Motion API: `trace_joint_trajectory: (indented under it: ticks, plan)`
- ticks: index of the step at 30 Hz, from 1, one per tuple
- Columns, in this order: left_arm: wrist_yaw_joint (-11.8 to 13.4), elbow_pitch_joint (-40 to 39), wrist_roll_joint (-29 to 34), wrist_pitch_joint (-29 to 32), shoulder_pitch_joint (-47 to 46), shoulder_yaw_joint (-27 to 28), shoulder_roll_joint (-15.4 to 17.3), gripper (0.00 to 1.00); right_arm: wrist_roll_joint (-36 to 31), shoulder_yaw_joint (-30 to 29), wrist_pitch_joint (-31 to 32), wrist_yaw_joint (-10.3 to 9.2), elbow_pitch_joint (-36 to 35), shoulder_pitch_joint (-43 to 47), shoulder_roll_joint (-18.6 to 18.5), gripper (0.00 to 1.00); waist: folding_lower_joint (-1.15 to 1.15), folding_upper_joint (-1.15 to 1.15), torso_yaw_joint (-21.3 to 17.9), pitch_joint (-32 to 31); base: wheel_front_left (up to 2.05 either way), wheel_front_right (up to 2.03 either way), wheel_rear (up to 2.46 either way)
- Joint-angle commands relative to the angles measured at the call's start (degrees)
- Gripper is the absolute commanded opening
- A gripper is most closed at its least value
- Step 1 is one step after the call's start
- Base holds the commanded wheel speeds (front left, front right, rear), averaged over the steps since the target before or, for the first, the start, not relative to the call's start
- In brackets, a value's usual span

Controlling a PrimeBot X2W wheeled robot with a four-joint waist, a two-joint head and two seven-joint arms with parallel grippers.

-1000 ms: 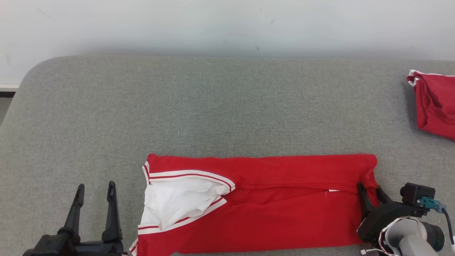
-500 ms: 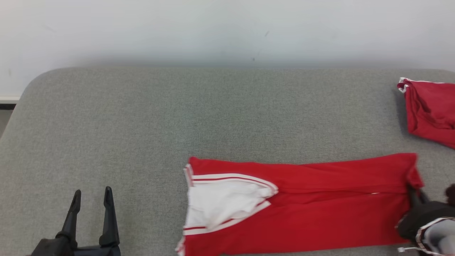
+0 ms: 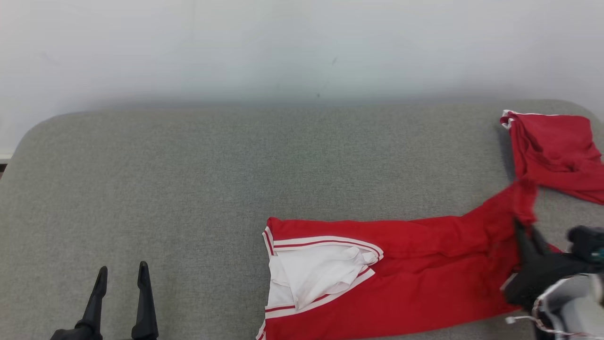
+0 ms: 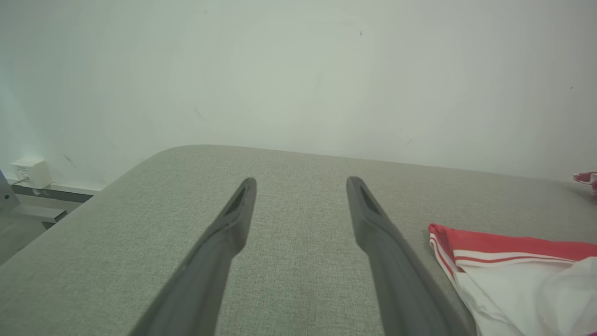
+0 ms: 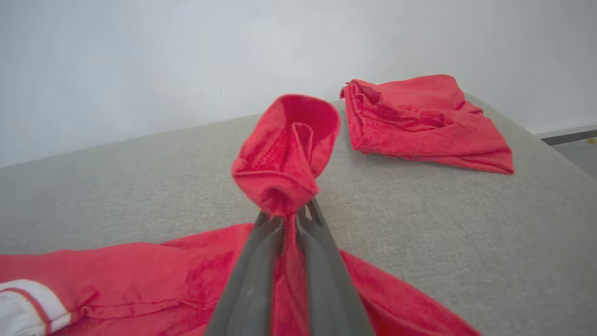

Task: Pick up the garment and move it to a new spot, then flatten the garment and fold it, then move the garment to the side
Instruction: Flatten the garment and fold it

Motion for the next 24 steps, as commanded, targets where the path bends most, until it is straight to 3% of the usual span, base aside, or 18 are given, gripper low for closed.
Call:
trace_joint_trajectory:
  ticks: [1,14,24]
  plan:
    - [0.0,0.19,0.05,-0.17,0.83,0.15,-0.23,1.0,0.01,1.53,1.06,-0.17,-3.14,1.44,1.5,0.0,0.0,0.0,-0.51,-0.58,0.0,0.0,0.0]
    - [-0.06,1.85,0.0,-0.17,-1.02,-1.86,-0.49,1.0,0.05,10.1,8.07,-0.17,-21.87,7.96,12.0,0.0,0.0,0.0,2.44,-1.45,0.0,0.0,0.0]
    - [-0.01,2.95,-0.7,-0.17,-2.06,-3.87,-0.57,1.0,1.5,16.19,6.85,-0.17,-18.73,6.14,16.02,0.0,0.0,0.0,6.47,-0.89,0.0,0.0,0.0]
